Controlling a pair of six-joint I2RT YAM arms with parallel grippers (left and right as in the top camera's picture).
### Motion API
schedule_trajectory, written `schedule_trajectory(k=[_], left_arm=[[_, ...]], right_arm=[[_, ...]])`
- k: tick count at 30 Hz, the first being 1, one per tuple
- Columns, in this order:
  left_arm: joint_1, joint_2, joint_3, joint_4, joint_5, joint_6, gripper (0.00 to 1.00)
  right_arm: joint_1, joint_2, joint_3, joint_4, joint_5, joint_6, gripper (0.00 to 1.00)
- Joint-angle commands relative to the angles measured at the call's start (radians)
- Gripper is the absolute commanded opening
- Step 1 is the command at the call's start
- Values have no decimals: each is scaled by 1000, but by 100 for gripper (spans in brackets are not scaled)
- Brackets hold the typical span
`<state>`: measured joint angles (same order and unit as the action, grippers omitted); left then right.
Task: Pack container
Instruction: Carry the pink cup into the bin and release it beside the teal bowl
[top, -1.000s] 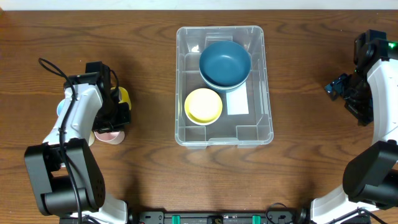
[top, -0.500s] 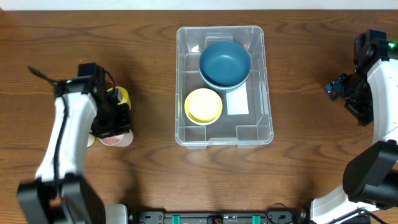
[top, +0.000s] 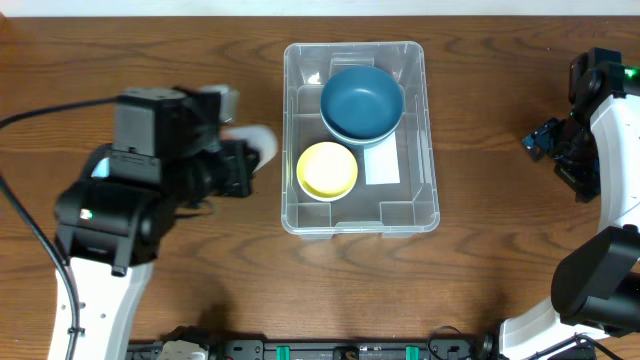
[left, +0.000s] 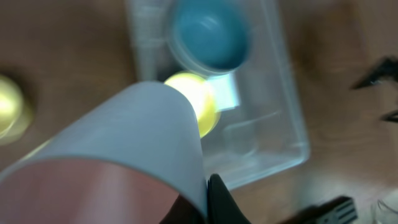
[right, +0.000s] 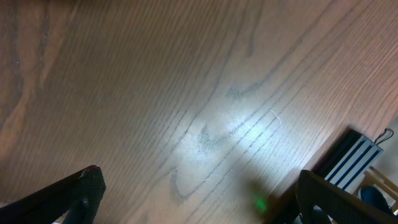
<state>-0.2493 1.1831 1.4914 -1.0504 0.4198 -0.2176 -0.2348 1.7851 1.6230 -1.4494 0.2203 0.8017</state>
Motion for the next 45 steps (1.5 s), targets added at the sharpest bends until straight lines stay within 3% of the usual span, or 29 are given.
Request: schedule_trajectory(k=[1, 7, 13, 25, 45], left_arm=[[-122, 39, 16, 87, -5, -46, 6], [-316, 164, 16, 275, -103, -46, 6], [-410, 340, 16, 359, -156, -41, 6], [-449, 576, 15, 404, -156, -36, 6], [-474, 717, 15, 406, -190, 14, 5]], right_arm=[[-6, 5, -1, 0, 11, 13, 99], [-5, 5, -1, 0, 11, 13, 99], [-5, 5, -1, 0, 11, 13, 99], [-5, 5, -1, 0, 11, 13, 99], [-5, 5, -1, 0, 11, 13, 99]])
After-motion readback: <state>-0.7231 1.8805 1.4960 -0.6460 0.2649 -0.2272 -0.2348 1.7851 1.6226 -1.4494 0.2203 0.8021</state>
